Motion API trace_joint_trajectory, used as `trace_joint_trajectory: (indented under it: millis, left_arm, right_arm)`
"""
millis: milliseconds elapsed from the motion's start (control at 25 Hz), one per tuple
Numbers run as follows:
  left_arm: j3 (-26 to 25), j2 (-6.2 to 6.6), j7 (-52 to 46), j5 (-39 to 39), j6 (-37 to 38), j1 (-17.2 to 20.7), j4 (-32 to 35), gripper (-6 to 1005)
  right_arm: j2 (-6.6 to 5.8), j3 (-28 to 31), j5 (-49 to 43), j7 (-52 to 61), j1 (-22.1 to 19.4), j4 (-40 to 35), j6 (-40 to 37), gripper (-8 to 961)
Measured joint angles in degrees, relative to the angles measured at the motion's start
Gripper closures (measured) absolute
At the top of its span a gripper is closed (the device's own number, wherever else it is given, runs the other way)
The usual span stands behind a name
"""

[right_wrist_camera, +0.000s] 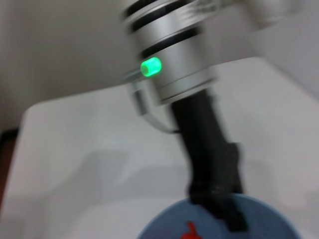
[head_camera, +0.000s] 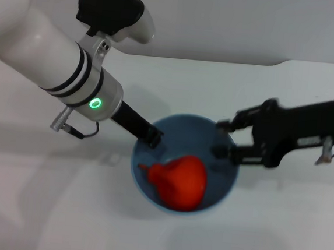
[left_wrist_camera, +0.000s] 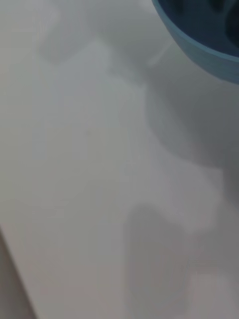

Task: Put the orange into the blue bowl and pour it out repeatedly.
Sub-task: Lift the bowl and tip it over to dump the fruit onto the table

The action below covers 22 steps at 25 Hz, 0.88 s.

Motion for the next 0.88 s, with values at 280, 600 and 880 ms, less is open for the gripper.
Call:
trace_joint_trajectory:
  millis: [280,600,880]
  left_arm:
    - [2.3,0.32,1.5,7.2,-8.9,6.6,9.0,1001]
    - [17.6,0.40,7.2,20.2,-41.0,27.2,26.2,1001]
    - [30.0,0.34,21.6,26.0,-69.9,35.7,21.8,1000]
  right_arm:
    - [-0.26,11.4,-5.9,9.5,-1.2,-0.6,0.1,482]
    - [0.06,22.1,-10.3,9.8,-5.2,1.8,-0.8,447]
    - [0.15,24.2,-10.6,9.9,-6.5,3.9,-1.3,446]
